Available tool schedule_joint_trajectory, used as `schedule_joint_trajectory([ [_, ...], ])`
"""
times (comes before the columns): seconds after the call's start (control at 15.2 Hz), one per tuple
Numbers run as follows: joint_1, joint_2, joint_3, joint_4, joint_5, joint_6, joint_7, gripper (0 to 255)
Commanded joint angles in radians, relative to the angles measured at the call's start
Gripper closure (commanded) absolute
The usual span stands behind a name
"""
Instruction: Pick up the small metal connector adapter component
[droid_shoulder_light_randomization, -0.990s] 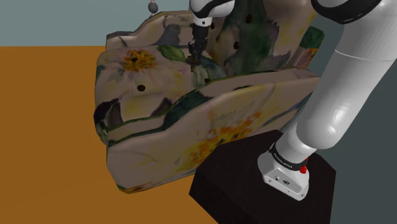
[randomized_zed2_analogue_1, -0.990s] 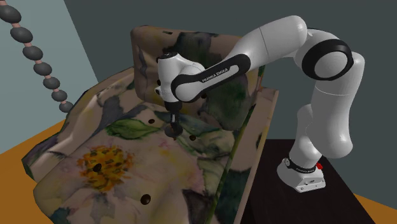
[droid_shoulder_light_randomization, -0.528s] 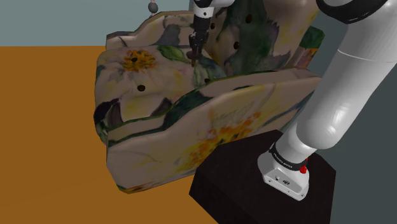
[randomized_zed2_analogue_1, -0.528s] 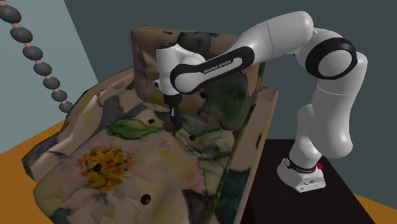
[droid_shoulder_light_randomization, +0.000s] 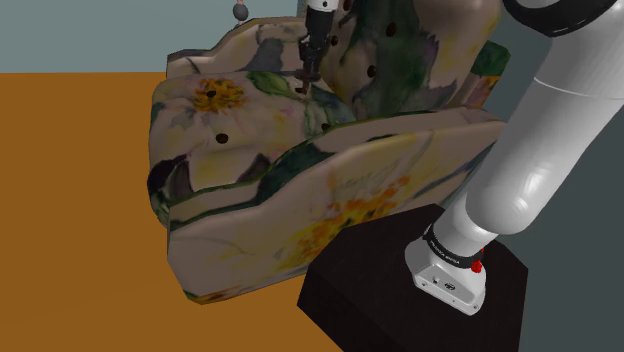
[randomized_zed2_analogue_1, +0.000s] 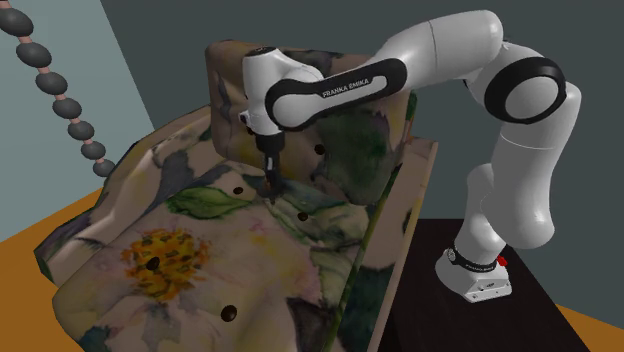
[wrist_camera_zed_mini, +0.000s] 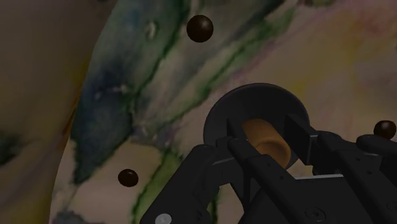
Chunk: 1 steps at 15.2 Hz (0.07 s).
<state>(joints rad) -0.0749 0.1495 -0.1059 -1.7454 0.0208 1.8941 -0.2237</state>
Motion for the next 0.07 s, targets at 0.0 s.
schedule_joint_trajectory([
  [0.0, -0.001, -0.001, -0.001, 0.008, 0.000, -0.010, -0.001, 255],
])
